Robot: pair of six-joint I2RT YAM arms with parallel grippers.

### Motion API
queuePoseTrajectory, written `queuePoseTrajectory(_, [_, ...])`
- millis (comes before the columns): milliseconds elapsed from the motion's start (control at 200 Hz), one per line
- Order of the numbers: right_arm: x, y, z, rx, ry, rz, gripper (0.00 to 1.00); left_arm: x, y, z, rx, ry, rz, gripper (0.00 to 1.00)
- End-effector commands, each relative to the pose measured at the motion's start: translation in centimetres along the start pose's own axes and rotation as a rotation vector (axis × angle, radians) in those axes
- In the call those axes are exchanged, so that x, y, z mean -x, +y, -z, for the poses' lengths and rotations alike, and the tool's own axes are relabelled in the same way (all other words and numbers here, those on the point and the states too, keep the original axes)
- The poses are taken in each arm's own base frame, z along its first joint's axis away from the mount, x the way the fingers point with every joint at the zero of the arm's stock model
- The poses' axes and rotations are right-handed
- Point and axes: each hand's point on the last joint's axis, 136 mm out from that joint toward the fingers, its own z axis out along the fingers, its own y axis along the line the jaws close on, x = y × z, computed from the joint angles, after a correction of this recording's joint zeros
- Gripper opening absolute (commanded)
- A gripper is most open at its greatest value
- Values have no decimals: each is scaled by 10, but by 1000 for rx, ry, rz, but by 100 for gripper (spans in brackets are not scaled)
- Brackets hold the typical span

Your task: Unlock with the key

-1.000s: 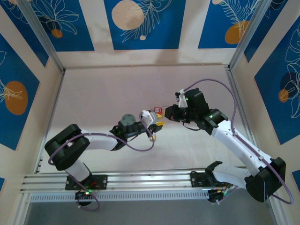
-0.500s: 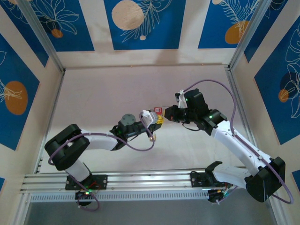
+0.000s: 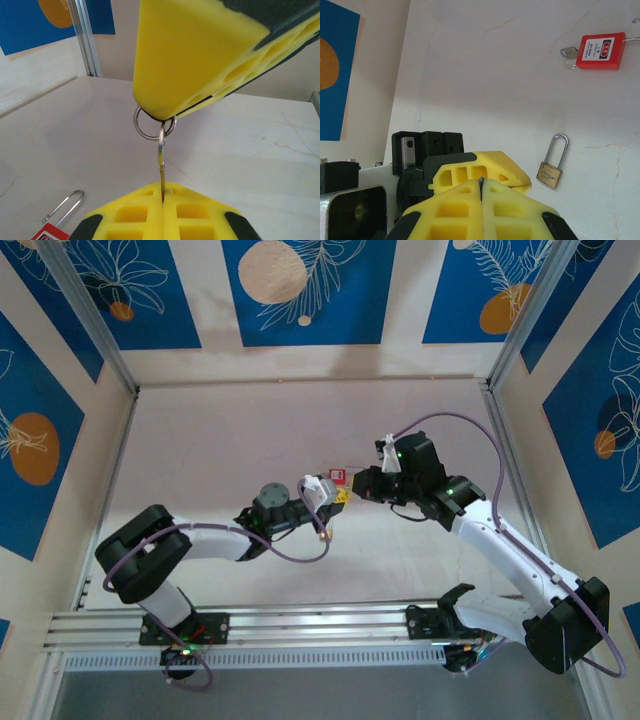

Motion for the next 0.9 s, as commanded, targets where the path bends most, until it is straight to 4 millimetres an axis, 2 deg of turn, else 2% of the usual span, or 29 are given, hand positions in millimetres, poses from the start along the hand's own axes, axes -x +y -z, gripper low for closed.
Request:
queuePoseTrajectory(0, [-4, -7, 3, -8, 4, -18, 0, 25, -2, -1, -7, -72, -28, 0])
queuePoseTrajectory(395, [-2, -13, 3, -3, 2, -44, 0, 30, -1, -1, -10, -68, -57, 0])
queuePoseTrajectory(715, [-4, -14, 5, 10, -7, -52, 0, 26, 0, -4, -18, -41, -84, 0])
queuePoseTrajectory(795, [-3, -15, 6, 17, -12, -54, 7, 25, 0, -5, -17, -31, -96, 0])
queuePoseTrajectory(895, [1, -12, 10, 39, -40, -22, 25, 21, 0, -7, -32, -6, -106, 0])
